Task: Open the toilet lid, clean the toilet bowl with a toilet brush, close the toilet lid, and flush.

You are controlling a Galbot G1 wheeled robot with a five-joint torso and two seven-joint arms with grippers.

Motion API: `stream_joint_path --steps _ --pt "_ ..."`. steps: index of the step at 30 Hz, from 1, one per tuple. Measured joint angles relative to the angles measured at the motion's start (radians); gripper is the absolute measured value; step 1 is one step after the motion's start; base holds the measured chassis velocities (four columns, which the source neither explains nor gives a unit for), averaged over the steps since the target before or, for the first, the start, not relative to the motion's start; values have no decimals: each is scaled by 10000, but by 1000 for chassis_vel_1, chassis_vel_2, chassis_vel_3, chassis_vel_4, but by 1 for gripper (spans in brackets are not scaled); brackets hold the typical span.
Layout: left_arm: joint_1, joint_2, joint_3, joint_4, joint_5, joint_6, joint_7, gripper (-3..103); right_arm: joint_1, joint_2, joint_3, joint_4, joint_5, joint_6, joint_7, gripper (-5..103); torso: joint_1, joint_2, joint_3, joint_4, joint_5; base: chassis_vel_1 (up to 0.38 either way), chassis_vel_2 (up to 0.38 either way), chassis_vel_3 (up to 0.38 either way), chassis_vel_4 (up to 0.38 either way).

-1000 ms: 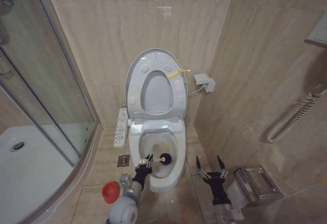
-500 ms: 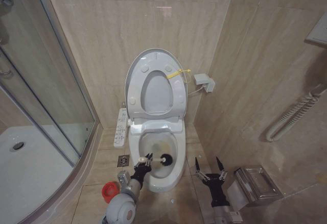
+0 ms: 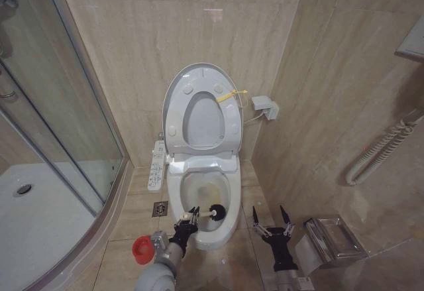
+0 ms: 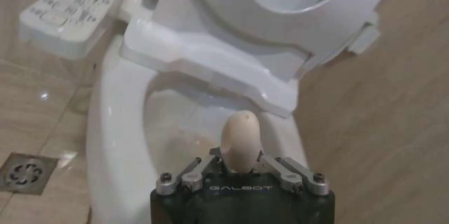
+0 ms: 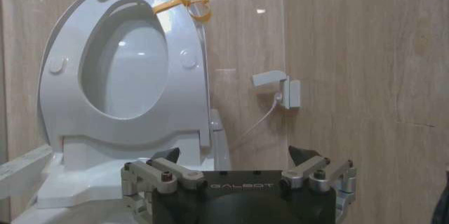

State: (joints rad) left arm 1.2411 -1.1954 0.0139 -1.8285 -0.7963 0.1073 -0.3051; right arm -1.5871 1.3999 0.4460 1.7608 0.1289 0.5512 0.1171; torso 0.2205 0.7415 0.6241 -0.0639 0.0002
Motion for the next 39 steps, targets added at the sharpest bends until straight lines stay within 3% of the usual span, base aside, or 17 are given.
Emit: stream_joint_path --steps 8,11,17,20,28,35,39 --pt "-991 -382 186 1295 -25 -111 72 18 15 29 -29 -58 -83 -17 4 100 0 0 0 -3 -1 0 0 0 0" --pt "-1039 -390 182 1048 -65 -112 78 18 12 15 -12 -78 -86 -18 7 100 1 -1 2 -2 -2 0 0 0 0" --pt "-236 -59 76 -699 -94 39 -19 18 71 -42 44 -171 -75 -18 33 100 0 -1 1 -2 -3 0 0 0 0" --pt "-10 87 26 -745 -26 155 -61 18 129 -39 40 -213 -73 -20 35 100 0 0 1 1 -2 0 0 0 0" --pt "-531 -304 119 700 154 109 -65 18 264 49 -53 -392 -106 -24 28 100 0 0 0 0 -1 0 0 0 0" --pt "-2290 -1191 231 2819 386 -306 380 18 209 -14 -18 -397 -120 -17 27 100 1 -1 1 -5 -1 0 0 0 0" --pt "-2721 -1316 168 3254 373 -346 403 18 171 -77 30 -366 -105 -11 28 100 1 -1 2 -7 -3 0 0 0 0"
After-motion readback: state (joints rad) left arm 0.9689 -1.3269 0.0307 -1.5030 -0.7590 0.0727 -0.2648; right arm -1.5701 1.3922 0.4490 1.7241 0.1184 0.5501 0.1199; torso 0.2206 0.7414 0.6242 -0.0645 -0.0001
